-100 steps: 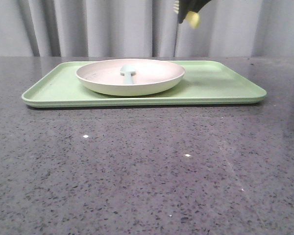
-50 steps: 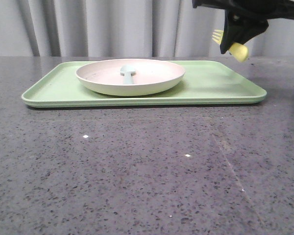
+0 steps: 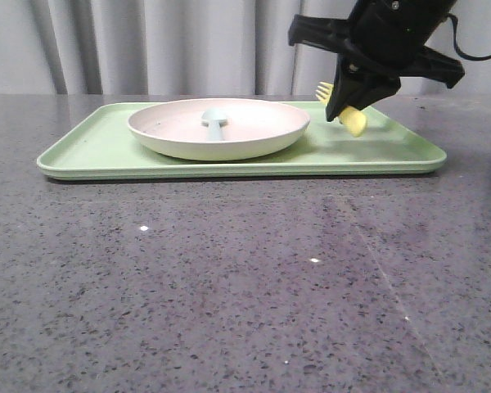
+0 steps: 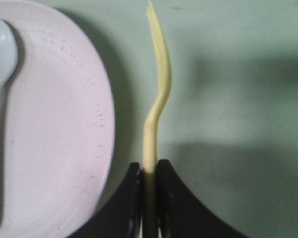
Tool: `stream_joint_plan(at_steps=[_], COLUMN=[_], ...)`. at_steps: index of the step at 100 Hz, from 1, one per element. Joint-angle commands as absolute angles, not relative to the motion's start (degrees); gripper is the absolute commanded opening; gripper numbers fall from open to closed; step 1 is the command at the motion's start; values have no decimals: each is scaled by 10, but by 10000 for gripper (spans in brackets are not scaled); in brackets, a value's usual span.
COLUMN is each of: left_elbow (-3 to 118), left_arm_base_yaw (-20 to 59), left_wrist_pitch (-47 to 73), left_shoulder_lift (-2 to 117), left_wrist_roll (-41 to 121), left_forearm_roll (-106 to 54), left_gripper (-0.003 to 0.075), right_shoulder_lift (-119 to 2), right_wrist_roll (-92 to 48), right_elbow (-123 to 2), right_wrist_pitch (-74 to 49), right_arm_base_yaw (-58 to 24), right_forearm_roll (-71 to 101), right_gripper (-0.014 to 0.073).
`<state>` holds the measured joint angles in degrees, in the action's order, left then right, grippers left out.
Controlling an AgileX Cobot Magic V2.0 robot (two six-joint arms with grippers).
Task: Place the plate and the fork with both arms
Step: 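Move the fork with the right gripper beside the plate and lower it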
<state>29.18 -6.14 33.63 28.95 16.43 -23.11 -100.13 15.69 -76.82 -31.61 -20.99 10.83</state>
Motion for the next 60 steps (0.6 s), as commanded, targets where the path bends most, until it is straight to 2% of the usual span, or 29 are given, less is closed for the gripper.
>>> stream_joint_plan(at_steps=[1,60], left_elbow=[307,307], left_arm_base_yaw=[-62,-62], left_wrist_pitch=[297,297], left_shoulder_lift=[291,291], left_wrist_roll=[161,161], left_forearm_roll=[-246,-246], left_gripper=[368,368], right_shoulder_lift=[-984,-990], right_wrist_roll=[122,101], right_elbow=[-782,-780], right_wrist_pitch=[-279,-285], right_arm_base_yaw=[-207,-180], right_forearm_roll=[144,155], right_gripper=[-115,-115])
